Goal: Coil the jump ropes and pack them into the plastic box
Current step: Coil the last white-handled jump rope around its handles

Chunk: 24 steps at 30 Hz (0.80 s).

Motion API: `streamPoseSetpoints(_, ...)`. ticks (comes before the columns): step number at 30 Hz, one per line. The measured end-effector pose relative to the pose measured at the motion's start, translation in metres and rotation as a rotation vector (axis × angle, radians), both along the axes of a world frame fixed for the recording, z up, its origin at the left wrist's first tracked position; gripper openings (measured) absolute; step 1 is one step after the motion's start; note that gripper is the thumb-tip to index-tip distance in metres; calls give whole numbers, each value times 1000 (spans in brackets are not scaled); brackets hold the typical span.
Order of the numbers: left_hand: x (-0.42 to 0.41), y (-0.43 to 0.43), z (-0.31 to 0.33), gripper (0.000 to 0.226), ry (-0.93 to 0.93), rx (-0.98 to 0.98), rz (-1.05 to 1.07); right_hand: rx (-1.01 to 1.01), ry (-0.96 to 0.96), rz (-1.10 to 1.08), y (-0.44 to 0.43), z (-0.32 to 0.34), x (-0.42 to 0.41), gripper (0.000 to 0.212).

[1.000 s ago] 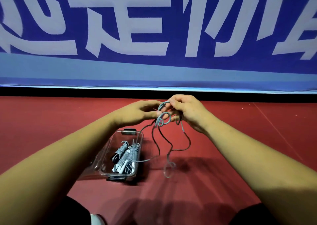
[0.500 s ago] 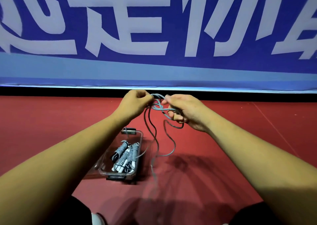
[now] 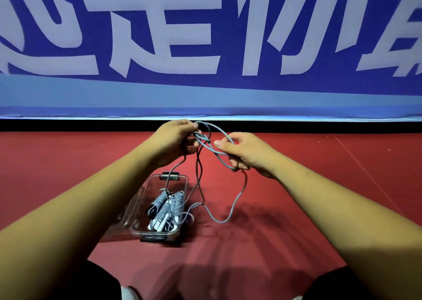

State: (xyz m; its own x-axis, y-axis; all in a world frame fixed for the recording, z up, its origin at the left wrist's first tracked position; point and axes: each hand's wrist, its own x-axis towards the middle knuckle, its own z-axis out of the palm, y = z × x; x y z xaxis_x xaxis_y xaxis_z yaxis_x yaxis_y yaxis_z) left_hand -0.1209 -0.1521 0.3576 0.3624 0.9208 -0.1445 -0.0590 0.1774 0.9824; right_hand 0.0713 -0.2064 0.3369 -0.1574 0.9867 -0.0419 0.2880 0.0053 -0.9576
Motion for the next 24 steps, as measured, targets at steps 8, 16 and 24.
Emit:
streamPoseSetpoints(8, 7, -11, -7, 20, 47, -31, 5, 22, -30, -76, 3, 2, 5, 15)
streamPoseSetpoints(16, 1, -14, -3, 20, 55, 83, -212, 37, 78, -28, 0, 4, 0, 24)
streamPoseSetpoints(24, 0, -16, 2, 18, 198, 276, -290, -9, 63, -33, 4, -3, 2, 9)
